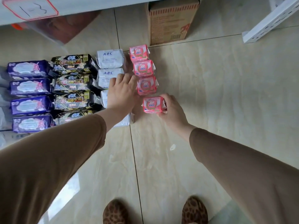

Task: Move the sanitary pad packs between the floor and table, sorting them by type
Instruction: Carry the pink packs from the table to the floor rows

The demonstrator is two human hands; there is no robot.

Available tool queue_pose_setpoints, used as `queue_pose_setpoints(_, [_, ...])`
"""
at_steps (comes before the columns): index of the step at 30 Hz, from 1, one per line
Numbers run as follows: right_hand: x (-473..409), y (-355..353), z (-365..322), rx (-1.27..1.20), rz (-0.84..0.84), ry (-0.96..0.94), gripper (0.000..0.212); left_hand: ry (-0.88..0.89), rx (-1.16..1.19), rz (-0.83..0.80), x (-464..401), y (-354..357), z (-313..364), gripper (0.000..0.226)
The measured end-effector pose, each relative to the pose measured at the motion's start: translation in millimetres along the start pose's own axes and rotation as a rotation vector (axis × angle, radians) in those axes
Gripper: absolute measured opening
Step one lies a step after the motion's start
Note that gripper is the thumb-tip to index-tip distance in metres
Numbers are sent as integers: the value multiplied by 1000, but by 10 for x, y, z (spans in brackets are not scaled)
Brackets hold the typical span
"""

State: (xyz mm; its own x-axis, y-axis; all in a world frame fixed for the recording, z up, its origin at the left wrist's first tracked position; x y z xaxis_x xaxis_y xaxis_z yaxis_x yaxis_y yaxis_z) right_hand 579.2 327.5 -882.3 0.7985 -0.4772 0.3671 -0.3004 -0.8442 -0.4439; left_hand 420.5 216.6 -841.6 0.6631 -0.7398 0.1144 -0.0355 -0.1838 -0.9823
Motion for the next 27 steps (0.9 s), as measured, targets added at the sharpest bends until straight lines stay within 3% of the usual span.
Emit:
queue_pose_setpoints(8, [-141, 137, 45, 24, 39, 14, 73, 11, 18, -40, 345, -48, -116, 42])
queue_pose_setpoints(11, [6, 116, 12, 46, 0, 104, 88, -14, 37, -55, 516, -116, -151, 41])
queue_pose_setpoints(14, [324, 31, -124, 102, -10, 167, 87, -45, 96, -93, 777, -261, -199, 47])
queue_pose_setpoints(19, [1116, -117, -851, 199, -68, 131, 68, -141, 197, -194, 1474, -817, -403, 53])
queue_pose_setpoints(27, [2003, 8, -2614, 279, -232, -34, 54, -403, 342, -294, 2774, -2093, -1107, 52])
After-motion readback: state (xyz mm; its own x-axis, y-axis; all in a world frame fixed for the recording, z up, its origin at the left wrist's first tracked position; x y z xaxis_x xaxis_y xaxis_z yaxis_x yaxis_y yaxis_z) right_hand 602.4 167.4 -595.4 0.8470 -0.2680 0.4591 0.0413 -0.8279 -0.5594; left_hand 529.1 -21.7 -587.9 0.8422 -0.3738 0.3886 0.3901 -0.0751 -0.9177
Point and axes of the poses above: each hand's wrist, its own x-axis away from the middle knuckle, its own y-axis out of the palm, z = x × y, the point moved 4 cm from there along -x, towards the middle knuckle, and after that the axes turned 11 degrees about -x, right-handed, at the moved point
